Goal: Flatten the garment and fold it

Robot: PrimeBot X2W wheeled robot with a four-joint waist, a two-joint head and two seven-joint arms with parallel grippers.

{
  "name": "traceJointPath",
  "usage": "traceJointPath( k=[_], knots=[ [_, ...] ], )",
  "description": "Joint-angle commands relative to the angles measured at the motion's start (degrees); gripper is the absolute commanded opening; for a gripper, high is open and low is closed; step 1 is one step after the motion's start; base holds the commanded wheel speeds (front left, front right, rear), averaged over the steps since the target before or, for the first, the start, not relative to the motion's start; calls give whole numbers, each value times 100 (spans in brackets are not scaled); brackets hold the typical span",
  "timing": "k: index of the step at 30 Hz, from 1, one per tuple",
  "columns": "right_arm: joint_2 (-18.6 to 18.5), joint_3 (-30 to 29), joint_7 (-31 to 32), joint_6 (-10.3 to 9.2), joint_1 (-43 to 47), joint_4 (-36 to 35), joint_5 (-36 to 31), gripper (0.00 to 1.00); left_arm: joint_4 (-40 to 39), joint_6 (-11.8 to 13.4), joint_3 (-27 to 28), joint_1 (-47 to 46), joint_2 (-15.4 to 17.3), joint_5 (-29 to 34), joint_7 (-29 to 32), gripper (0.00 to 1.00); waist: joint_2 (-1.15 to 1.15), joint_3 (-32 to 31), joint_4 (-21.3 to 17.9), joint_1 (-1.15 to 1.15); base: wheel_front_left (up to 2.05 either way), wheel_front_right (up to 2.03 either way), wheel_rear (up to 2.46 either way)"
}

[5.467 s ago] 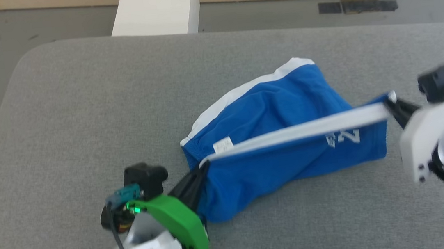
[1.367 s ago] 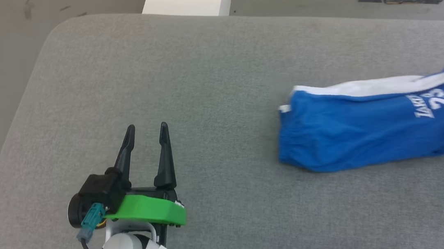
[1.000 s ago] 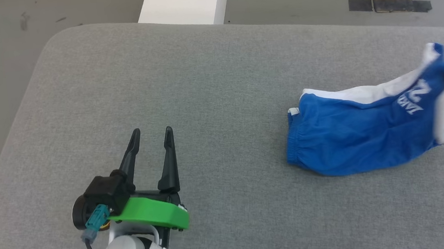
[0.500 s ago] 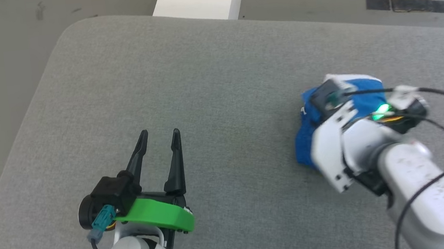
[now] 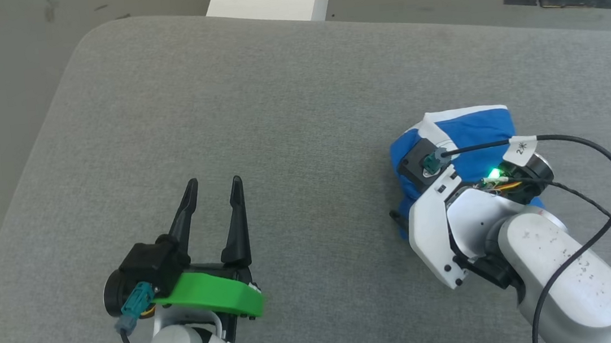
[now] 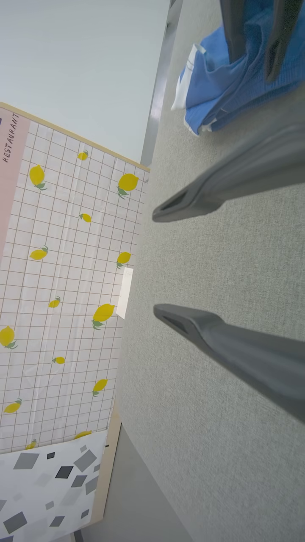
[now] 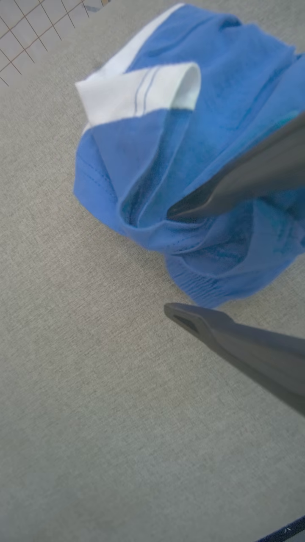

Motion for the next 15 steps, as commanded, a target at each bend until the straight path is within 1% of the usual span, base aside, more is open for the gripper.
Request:
traceJointPath(
  k=[1, 5, 8, 12, 15],
  knots=[
    [-22, 3, -75, -8, -112, -20, 47, 100, -16, 25, 18, -6, -16, -1, -26, 100, 0, -29, -82, 0, 0, 0, 0],
    [2, 27, -273, -8, -123, -101, 154, 100, -13, 21, 25, -11, -16, 10, -26, 100, 0, -54, -170, 0, 0, 0, 0],
    [103, -79, -665, -8, -114, -265, 264, 100, -9, 14, 35, 0, -16, 22, -26, 100, 0, -86, -237, 0, 0, 0, 0],
    [236, -405, -1271, -8, -39, -501, 317, 100, -12, 16, 109, 60, -16, 60, -26, 100, 0, -162, -383, 0, 0, 0, 0],
    [343, -785, -1763, -8, 94, -699, 288, 100, -10, 4, 174, 107, -16, 96, -26, 100, 0, -240, -510, 0, 0, 0, 0]
  ],
)
